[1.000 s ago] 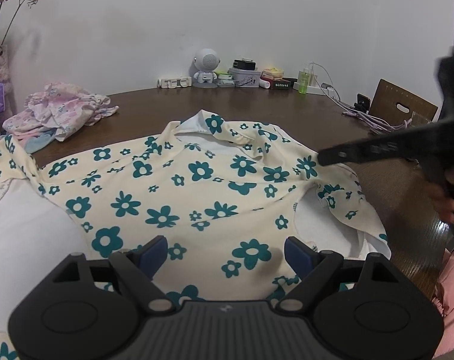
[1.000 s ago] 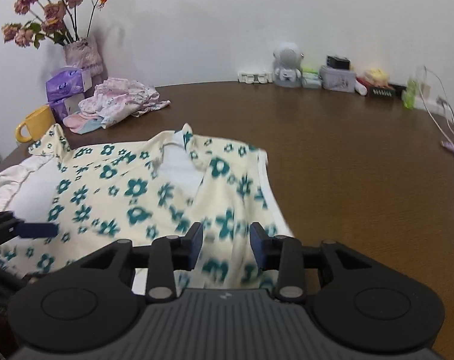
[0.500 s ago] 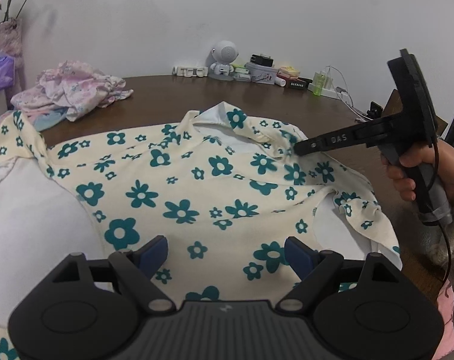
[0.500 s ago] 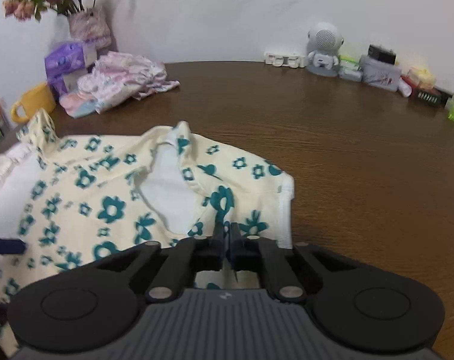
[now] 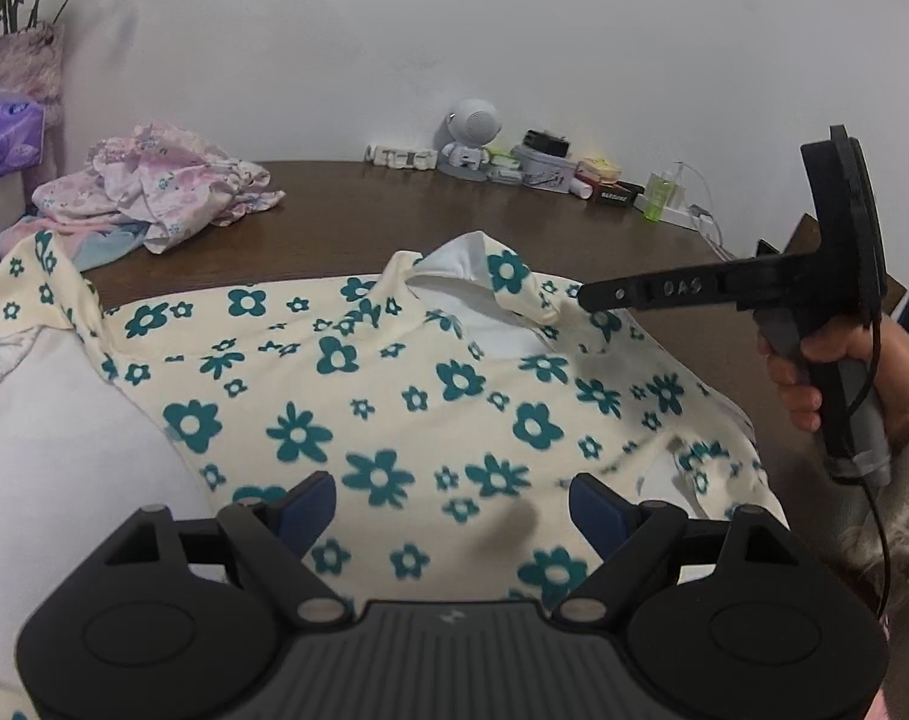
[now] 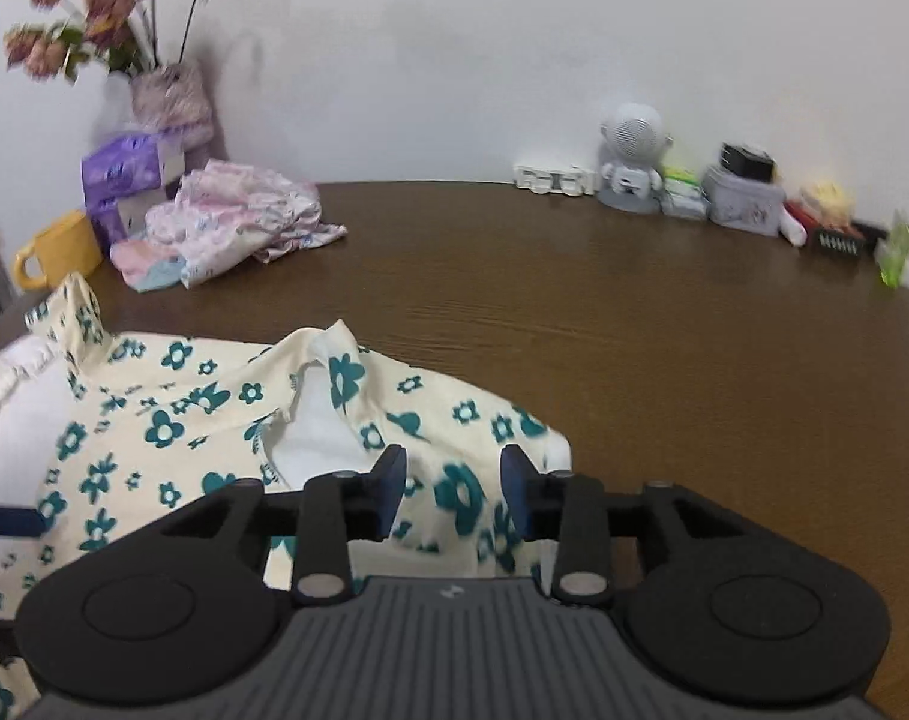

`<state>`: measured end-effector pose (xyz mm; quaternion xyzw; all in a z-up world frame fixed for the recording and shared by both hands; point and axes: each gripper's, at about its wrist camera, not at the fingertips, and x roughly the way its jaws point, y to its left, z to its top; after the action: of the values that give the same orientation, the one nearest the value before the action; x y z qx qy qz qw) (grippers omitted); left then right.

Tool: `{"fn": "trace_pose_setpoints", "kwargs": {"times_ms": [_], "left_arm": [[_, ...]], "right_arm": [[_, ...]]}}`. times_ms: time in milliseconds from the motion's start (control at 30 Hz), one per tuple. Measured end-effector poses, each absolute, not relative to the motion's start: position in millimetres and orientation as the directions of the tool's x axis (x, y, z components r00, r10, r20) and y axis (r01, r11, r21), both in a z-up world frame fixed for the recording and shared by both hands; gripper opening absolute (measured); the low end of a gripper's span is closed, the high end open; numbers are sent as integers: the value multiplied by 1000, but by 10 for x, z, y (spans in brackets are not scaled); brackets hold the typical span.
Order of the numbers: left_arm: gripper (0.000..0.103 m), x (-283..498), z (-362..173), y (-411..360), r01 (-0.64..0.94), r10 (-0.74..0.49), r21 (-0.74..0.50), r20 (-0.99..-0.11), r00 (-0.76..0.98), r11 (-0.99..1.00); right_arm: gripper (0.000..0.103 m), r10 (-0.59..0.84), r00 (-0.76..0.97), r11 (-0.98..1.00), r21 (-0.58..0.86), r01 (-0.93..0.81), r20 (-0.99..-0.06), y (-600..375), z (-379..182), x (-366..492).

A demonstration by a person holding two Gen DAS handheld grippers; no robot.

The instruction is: Fold clothes

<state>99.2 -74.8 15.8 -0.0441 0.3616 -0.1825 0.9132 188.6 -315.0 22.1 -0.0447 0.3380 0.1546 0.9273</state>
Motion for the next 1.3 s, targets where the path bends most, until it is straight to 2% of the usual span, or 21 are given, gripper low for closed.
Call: {"fn": "trace_pose_setpoints", "kwargs": {"times_ms": [133, 200, 233, 267, 433, 500, 600, 667, 800, 867, 933, 1000, 1033, 1067, 1200, 1300], "left_arm": [[84, 1216, 135, -707, 248, -353, -251, -672, 651, 936], [83, 1352, 122, -688, 217, -330, -249, -684, 650, 944], [83, 1423, 109, -682, 201, -314, -241, -690, 652, 949], [83, 1486, 96, -677, 186, -297, -233, -694, 655, 954], [81, 1689, 82, -640, 140, -251, -213, -696, 673, 967], [81, 1669, 104, -597, 131, -246, -216, -691, 680, 968], [81, 1619, 145, -526, 117, -239, -221, -681, 692, 968], [81, 1587, 171, -479, 108, -234, -224, -674, 700, 969], [82, 1521, 225, -384, 90, -224, -231, -661, 716, 969], [82, 1488, 252, -337, 81, -219, -235, -655, 724, 969], [83, 1420, 288, -253, 70, -212, -238, -647, 732, 969], [83, 1309, 345, -93, 50, -194, -235, -645, 739, 971], [83, 1268, 379, -15, 43, -184, -228, -649, 738, 973], [83, 1227, 414, 63, 35, -175, -221, -653, 737, 975], [83, 1178, 567, 291, 22, -142, -183, -672, 727, 983], [83, 1310, 634, 342, 21, -137, -175, -686, 715, 984]], "right_arm": [[35, 257, 693, 935, -8, -354, -674, -3036, 133, 2027], [30, 256, 681, 930, -17, -367, -686, -2997, 91, 2052], [15, 250, 677, 929, -25, -368, -692, -2983, 73, 2057], [5, 243, 680, 933, -25, -359, -692, -2989, 64, 2063], [5, 221, 695, 958, 20, -285, -684, -3114, 47, 2113], [6, 237, 689, 959, 50, -280, -685, -3157, 57, 2132], [17, 291, 687, 945, 87, -316, -666, -3170, 121, 2110], [37, 306, 703, 930, 44, -365, -641, -3078, 173, 2083], [36, 296, 694, 901, -50, -432, -656, -2832, 163, 2146], [9, 249, 694, 907, -90, -412, -675, -2766, 120, 2223], [9, 237, 687, 922, -64, -382, -687, -2810, 108, 2306], [13, 259, 677, 932, -6, -362, -689, -2902, 124, 2340], [25, 282, 671, 933, 33, -358, -686, -2955, 156, 2343], [42, 300, 669, 934, 66, -351, -680, -3006, 210, 2327], [45, 350, 682, 919, 93, -383, -642, -3012, 518, 2124], [45, 416, 639, 886, 131, -445, -647, -2811, 679, 2039]]}}
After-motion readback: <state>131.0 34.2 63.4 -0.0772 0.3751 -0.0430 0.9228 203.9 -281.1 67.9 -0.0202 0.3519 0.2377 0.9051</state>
